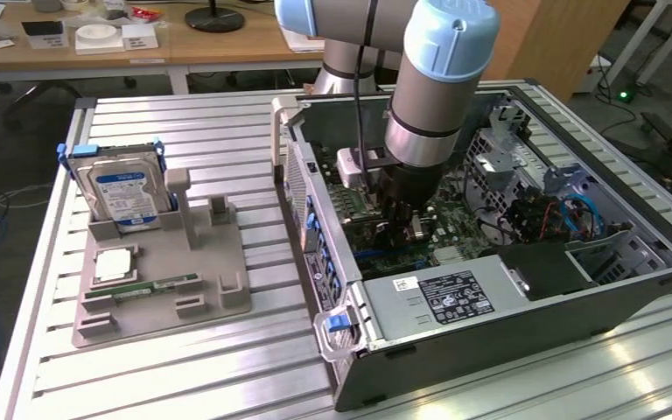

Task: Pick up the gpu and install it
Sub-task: 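Insert the gpu into the slot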

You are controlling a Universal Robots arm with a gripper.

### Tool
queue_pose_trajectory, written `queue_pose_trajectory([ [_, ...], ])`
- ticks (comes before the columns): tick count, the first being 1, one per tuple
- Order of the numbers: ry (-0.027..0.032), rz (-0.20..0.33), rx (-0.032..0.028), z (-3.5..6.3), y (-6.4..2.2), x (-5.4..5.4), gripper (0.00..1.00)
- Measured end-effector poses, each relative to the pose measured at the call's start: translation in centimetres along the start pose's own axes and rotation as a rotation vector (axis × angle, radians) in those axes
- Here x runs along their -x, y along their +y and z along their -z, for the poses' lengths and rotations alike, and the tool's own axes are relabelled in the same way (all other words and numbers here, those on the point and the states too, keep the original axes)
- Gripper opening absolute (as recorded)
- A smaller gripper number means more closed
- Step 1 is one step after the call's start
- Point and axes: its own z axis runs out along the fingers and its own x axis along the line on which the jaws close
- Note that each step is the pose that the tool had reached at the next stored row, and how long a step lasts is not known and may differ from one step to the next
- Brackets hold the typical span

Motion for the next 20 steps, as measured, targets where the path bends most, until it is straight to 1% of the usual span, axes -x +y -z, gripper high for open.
queue_pose_trajectory([
  [2,0.0008,0.001,-0.0004,0.04,0.01,0.02,0.28],
  [5,0.0018,0.006,-0.0025,0.25,0.00,0.07,0.28],
  [12,0.0020,0.009,-0.0027,0.26,0.01,0.07,0.28],
  [20,0.0003,0.053,-0.0014,0.23,0.01,0.09,0.28],
])
